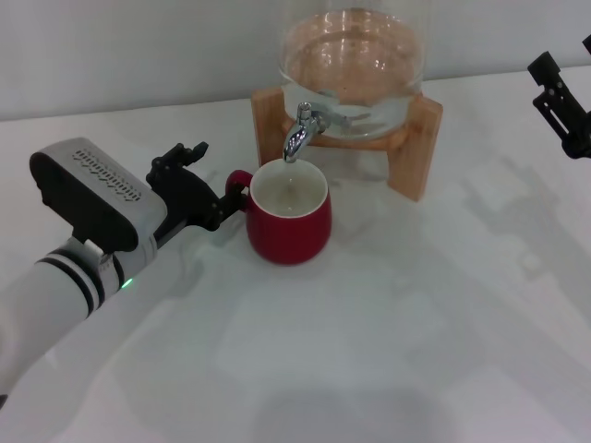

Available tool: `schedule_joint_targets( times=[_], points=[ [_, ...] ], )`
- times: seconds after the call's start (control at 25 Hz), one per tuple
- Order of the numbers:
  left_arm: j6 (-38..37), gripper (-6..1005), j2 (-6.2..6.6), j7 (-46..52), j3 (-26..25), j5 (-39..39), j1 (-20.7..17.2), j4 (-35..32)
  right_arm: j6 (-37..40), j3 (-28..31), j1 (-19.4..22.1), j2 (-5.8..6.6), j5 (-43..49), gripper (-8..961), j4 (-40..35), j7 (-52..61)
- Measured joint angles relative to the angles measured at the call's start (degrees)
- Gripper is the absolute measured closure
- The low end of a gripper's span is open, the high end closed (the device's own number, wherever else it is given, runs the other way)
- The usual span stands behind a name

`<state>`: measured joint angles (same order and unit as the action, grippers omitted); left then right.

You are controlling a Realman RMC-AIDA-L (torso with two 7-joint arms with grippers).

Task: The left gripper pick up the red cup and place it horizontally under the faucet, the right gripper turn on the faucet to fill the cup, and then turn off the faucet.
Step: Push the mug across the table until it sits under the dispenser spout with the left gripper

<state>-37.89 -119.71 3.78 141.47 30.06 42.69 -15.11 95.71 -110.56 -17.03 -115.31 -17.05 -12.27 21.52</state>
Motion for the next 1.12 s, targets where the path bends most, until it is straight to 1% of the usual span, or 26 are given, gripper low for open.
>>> schedule_joint_targets(
  times=[1.12],
  points=[
    [0.1,294,-0.09,1.4,-0.4,0.8,-2.1,-1.5,0.1,0.0,0.0,0.0,0.0,170,-0.5,-0.1]
  ],
)
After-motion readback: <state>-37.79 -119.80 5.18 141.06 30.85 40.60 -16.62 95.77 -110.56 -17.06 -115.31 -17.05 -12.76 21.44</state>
